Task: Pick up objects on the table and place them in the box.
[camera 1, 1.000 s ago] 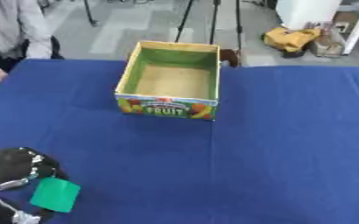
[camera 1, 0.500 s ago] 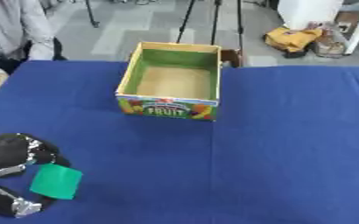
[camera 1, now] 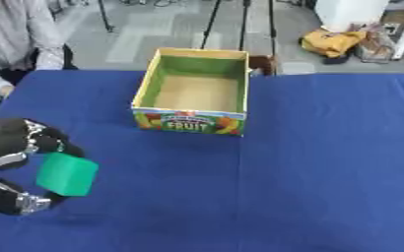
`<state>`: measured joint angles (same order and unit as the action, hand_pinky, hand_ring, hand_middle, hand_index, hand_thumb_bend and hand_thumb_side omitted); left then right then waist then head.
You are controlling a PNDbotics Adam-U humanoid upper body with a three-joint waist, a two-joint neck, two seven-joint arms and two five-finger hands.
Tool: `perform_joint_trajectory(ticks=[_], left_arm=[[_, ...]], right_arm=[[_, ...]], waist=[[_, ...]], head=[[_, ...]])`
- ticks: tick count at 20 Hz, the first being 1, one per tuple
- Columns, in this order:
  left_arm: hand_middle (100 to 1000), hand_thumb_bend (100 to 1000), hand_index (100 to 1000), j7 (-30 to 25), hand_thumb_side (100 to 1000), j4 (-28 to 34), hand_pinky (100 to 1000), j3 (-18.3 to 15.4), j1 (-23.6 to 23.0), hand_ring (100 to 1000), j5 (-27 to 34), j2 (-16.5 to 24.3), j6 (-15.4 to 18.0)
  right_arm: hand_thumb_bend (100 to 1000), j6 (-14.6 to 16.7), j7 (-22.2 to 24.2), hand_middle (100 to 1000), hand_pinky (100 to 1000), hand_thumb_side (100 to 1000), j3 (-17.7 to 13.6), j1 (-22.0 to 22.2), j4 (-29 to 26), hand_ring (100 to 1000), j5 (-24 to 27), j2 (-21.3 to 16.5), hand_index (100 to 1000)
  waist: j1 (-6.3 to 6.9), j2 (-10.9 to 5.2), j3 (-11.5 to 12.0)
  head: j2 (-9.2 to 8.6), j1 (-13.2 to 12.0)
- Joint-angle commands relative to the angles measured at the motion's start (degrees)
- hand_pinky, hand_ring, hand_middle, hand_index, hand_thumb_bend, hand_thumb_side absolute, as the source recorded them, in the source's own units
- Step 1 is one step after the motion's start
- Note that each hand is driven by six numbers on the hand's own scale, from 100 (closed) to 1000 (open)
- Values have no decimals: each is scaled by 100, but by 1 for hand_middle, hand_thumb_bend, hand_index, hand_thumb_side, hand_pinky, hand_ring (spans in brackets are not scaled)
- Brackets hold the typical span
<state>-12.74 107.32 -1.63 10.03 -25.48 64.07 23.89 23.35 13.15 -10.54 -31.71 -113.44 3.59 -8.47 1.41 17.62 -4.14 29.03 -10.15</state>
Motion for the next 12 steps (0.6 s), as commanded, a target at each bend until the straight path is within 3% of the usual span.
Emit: perform_joint_trajectory(ticks=[1,12], left_arm=[[494,100,692,-32,335,-82,496,-123,260,511,333,299,-24],[472,100,678,-304,342,-903,473,-121,1330,488,1151,355,-39]], right_arm=[[100,1,24,481,880,623,13,-76,-115,922,49,-146,846],[100,16,119,476,882,612,45,-148,-115,926,91,-227,847]], waist=[[35,-86,-17],[134,65,-124]], head=[[-108,-57],[-160,-252]])
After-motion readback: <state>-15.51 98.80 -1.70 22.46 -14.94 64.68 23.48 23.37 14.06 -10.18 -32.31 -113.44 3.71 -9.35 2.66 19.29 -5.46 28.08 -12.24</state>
